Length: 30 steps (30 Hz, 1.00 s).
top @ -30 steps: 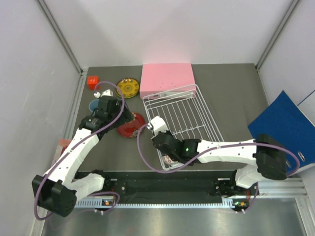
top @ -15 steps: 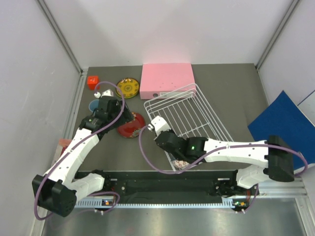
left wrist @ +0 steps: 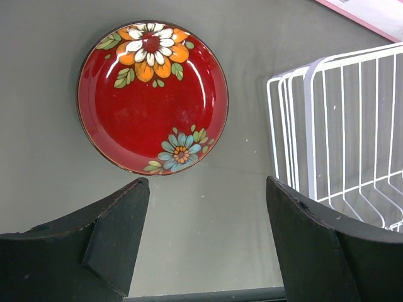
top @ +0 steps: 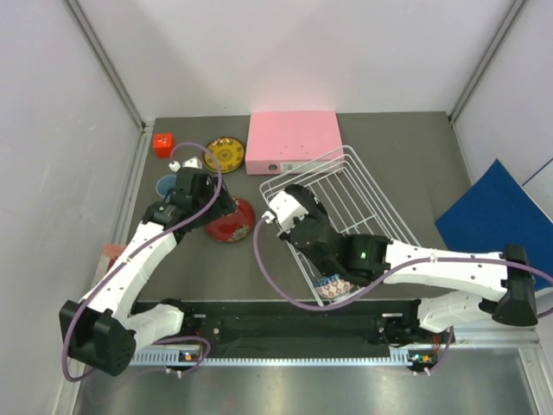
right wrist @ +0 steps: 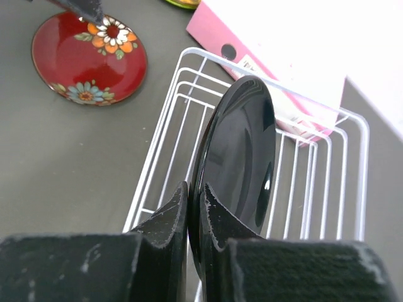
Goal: Unload the mixed dishes from the dish rack
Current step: Pick up the plate from the dish rack, then place the plate at the center of the board.
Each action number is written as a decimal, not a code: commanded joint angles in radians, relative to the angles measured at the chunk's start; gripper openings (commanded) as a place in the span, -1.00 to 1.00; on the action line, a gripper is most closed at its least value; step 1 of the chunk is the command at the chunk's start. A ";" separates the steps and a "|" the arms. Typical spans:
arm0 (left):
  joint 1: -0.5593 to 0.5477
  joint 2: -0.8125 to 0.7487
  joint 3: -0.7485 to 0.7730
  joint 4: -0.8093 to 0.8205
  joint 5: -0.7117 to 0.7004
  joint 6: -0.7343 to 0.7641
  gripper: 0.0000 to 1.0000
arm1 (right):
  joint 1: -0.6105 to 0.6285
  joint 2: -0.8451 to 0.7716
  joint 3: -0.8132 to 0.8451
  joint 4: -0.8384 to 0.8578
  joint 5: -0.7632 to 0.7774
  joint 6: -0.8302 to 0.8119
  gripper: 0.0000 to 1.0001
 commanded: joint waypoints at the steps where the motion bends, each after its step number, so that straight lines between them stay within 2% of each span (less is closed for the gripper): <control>1: -0.003 0.006 0.065 0.055 0.018 0.031 0.58 | 0.087 -0.064 -0.033 0.052 0.059 -0.173 -1.00; 6: -0.003 -0.005 0.101 0.087 0.074 0.077 0.58 | 0.297 -0.058 -0.161 0.164 0.234 -0.481 -1.00; 10: -0.003 0.004 0.154 0.066 0.143 0.128 0.59 | 0.405 -0.020 -0.260 0.276 0.391 -0.667 -1.00; 12: -0.003 0.003 0.169 0.064 0.192 0.137 0.60 | 0.449 -0.003 -0.307 0.324 0.423 -0.763 -1.00; 18: -0.003 -0.031 0.149 0.058 0.340 0.140 0.61 | 0.509 0.041 -0.473 0.627 0.466 -1.046 -1.00; 22: -0.005 -0.078 0.106 0.049 0.455 0.156 0.60 | 0.534 0.060 -0.484 0.654 0.445 -1.054 -1.00; 30: -0.050 -0.147 0.043 0.084 0.587 0.157 0.54 | 0.534 0.106 -0.430 0.675 0.403 -1.045 -1.00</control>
